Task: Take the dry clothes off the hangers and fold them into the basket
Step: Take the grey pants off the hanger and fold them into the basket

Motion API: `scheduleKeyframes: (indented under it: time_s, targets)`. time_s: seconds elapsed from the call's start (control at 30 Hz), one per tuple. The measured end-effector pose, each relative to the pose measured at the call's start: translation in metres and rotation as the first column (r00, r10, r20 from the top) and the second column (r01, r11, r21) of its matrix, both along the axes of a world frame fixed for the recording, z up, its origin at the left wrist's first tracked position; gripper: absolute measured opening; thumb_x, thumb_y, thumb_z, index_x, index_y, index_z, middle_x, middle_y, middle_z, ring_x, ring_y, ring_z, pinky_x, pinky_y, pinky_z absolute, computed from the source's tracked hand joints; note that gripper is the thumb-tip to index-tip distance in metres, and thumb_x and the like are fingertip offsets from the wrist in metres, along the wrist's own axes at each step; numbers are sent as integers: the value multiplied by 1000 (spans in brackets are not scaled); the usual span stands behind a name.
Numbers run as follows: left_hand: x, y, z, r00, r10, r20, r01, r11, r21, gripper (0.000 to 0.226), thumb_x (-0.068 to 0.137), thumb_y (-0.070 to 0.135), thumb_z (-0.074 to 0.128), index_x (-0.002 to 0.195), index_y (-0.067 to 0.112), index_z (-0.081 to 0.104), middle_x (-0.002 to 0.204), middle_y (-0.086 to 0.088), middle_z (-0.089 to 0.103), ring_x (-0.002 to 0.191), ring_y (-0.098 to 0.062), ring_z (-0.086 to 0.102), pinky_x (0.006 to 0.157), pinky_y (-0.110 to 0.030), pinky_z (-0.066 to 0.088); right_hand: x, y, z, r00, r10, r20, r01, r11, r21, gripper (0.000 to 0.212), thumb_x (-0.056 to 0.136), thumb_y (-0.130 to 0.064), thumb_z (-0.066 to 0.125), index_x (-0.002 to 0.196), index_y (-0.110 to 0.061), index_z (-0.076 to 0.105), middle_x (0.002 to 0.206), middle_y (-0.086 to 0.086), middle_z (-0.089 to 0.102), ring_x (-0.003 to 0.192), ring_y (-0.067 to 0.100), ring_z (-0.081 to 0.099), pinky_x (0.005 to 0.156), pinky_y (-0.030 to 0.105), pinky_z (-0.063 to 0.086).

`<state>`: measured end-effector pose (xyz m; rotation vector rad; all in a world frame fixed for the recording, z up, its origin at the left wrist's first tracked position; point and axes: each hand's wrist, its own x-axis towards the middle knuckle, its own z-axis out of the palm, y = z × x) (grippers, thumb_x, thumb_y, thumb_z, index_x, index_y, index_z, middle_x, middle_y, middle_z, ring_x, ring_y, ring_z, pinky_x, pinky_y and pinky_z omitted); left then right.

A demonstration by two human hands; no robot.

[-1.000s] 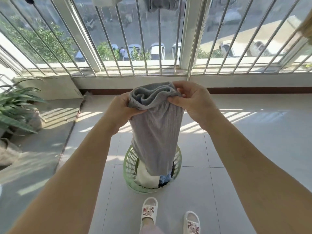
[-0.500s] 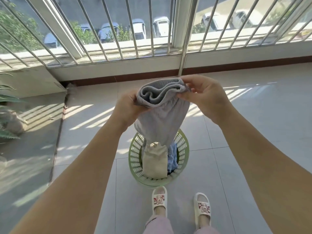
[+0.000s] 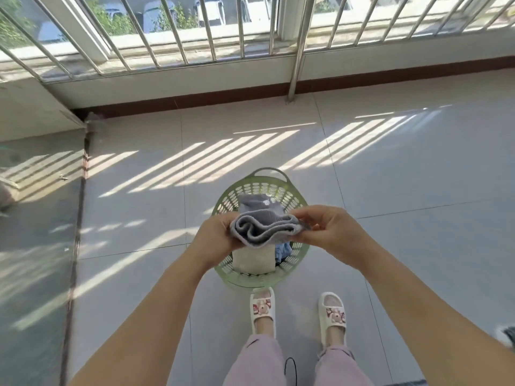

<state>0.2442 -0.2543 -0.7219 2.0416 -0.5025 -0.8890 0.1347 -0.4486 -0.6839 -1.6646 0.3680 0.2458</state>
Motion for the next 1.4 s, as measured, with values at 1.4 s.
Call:
scheduleKeyframes:
  time_s: [1.4]
  targets:
    - [43, -63, -416, 958, 286, -22, -253, 877, 408, 61, 87, 10, 56, 142, 21, 32, 141, -6, 42, 126, -23, 44, 96, -27, 39, 102, -47, -442, 961, 127, 245, 152, 500, -853, 37, 75, 6, 56, 108, -8, 65, 107, 13, 64, 99, 28, 53, 84, 38, 44]
